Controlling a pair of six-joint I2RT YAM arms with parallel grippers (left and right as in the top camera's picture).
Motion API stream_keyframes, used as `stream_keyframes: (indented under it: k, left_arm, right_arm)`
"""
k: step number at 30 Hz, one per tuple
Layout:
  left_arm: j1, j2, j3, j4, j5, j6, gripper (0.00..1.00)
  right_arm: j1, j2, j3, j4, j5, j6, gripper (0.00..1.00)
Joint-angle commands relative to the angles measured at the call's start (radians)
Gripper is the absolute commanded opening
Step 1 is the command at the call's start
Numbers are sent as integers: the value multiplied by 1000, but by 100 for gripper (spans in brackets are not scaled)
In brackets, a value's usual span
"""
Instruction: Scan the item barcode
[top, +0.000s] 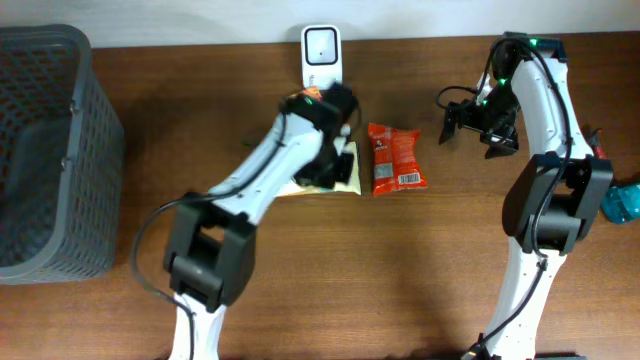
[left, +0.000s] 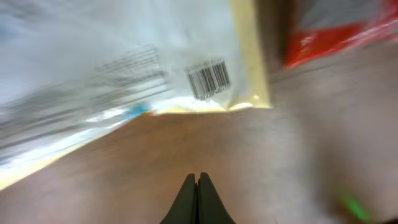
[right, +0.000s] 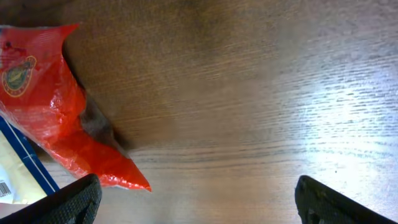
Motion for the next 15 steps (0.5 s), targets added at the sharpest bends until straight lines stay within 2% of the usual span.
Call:
stream_keyframes:
  k: [1, 3, 6, 9, 10, 11, 14, 15]
  left_arm:
    - [58, -126, 157, -88, -175, -6, 0]
    - [86, -151, 167, -110, -263, -6, 7]
    - [153, -161, 167, -156, -281, -7, 18]
    - [210, -153, 144, -164, -269, -6, 46]
    - [226, -150, 130, -155, -260, -7, 49]
    - [239, -146, 114, -144, -247, -6, 55]
    - [263, -130, 54, -117, -204, -6, 93]
    - [263, -128, 44, -118, -204, -6, 98]
  right_arm:
    - [1, -28, 15, 0, -8, -8, 98]
    - [1, -28, 15, 0, -8, -8, 98]
    - [1, -28, 15, 0, -8, -8, 98]
    - [1, -28, 15, 0, -8, -8, 98]
    - [1, -28, 15, 0, -8, -8, 98]
    - [1, -28, 15, 0, -8, -8, 98]
    - [1, -28, 15, 91, -46, 27, 98]
    - [1, -28, 15, 99, -43, 27, 98]
